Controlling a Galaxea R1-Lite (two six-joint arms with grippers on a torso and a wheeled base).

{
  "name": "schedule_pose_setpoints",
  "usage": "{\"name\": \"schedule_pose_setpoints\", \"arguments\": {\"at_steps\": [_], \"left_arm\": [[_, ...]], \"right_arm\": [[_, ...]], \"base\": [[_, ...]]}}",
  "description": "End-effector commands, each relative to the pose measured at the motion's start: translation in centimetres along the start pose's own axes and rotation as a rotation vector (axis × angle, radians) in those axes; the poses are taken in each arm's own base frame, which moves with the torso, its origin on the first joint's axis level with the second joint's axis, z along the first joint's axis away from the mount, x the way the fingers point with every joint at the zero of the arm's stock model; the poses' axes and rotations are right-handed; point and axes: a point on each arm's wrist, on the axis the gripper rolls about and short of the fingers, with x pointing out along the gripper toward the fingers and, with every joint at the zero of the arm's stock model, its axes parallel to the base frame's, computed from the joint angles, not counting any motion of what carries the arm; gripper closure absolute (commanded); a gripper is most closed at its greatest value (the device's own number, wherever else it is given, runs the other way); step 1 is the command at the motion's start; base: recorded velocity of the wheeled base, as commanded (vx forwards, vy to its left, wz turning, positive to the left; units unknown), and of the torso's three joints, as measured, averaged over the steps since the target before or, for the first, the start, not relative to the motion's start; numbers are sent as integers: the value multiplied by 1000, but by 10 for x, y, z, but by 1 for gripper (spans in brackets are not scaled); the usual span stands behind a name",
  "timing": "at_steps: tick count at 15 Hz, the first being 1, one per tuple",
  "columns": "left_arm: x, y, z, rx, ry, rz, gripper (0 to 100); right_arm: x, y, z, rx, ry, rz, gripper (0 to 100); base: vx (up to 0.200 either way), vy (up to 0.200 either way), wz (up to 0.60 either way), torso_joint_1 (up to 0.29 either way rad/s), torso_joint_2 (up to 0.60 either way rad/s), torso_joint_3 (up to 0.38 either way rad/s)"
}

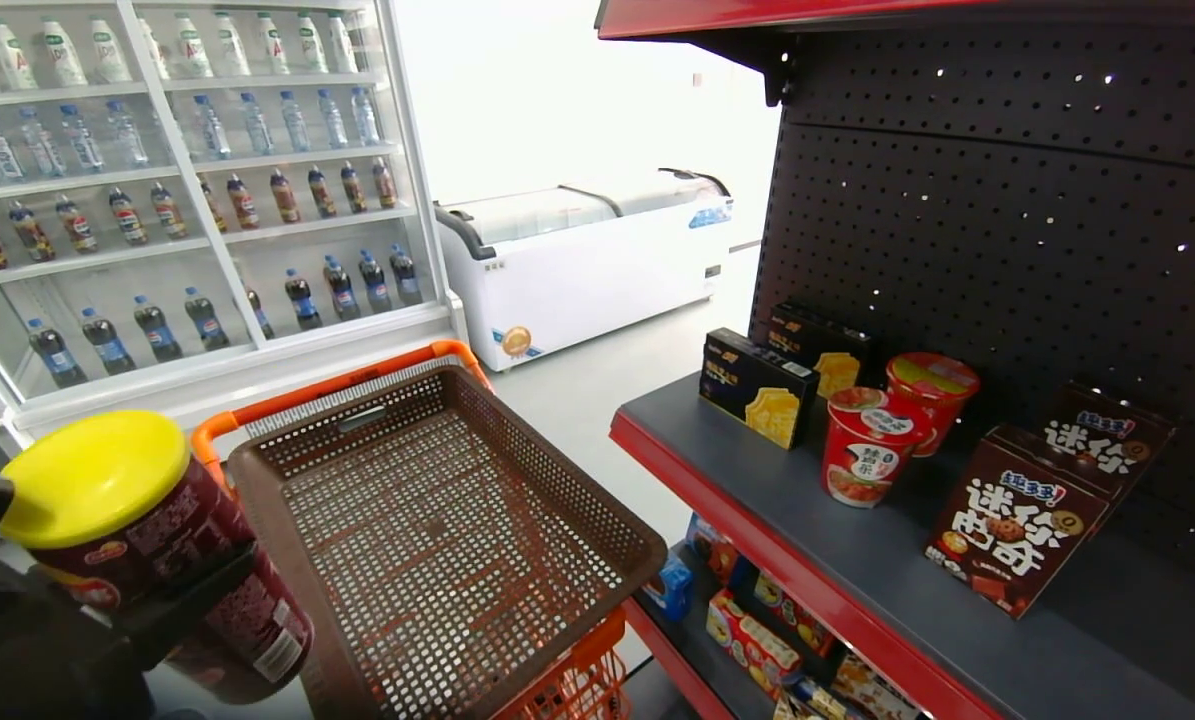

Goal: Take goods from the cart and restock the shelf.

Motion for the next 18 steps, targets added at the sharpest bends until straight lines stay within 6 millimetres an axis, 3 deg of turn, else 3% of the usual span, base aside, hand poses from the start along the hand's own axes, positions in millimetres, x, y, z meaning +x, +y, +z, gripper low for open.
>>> {"name": "schedule_pose_setpoints", "arguments": {"at_steps": [1, 3, 7, 8, 18], "left_arm": [[-30, -4, -15, 57, -69, 40, 100], [-40, -4, -16, 53, -105, 124, 100], [-49, -4, -18, 48, -144, 169, 100], [-54, -5, -29, 47, -136, 172, 100], [-98, -14, -65, 27, -99, 178, 100]], "right_arm": [[0, 0, 0, -1, 0, 0, 0], [0, 0, 0, -1, 1, 4, 0], [0, 0, 0, 1, 0, 3, 0], [0, 0, 0, -1, 0, 4, 0], [0, 0, 0, -1, 0, 4, 0]], "base": [[0, 0, 0, 0, 0, 0], [0, 0, 0, 0, 0, 0], [0, 0, -600, -5, 0, 5], [0, 0, -600, 2, 2, 7], [0, 0, -600, 3, 1, 0]]}}
